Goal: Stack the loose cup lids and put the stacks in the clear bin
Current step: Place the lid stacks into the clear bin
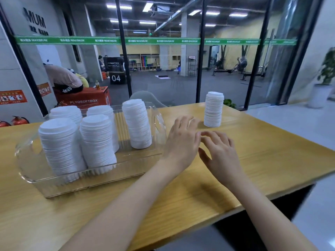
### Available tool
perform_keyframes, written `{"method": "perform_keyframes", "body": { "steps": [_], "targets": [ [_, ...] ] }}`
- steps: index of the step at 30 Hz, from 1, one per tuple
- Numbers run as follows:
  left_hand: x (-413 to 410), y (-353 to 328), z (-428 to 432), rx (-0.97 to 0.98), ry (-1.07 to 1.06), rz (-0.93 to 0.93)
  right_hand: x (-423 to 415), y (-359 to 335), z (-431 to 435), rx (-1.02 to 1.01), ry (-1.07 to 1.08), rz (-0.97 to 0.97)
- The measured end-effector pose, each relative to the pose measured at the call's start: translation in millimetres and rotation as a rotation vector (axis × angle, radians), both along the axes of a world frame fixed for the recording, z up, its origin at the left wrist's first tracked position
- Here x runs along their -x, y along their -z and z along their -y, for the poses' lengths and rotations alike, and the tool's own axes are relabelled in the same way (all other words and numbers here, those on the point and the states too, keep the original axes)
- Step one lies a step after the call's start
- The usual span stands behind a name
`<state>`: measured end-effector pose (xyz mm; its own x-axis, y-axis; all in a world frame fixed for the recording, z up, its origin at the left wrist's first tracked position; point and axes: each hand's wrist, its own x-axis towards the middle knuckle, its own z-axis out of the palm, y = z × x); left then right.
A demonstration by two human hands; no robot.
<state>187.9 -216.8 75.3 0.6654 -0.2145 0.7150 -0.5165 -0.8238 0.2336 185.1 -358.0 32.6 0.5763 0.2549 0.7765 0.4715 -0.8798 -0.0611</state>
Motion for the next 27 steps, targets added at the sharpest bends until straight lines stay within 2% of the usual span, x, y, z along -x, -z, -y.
{"method": "perform_keyframes", "body": {
  "steps": [10,14,19,27],
  "targets": [
    [-86.9,33.0,68.9,0.11,0.026,-0.164,-68.6,20.9,63.9,-0.075,0.162,-0.166],
    [-130.1,46.0,80.6,0.17,-0.021,-0.267,-98.2,22.9,77.1,-0.1,0.199,-0.253],
    [-175.1,59.7,91.4,0.255,-0.112,-0.311,-133.0,13.2,87.2,-0.128,0.278,-0.418],
    [-204.4,76.6,85.7,0.425,-0.152,-0.281,-194.6,18.5,96.1,-0.444,0.314,-0.705]
  ]
}}
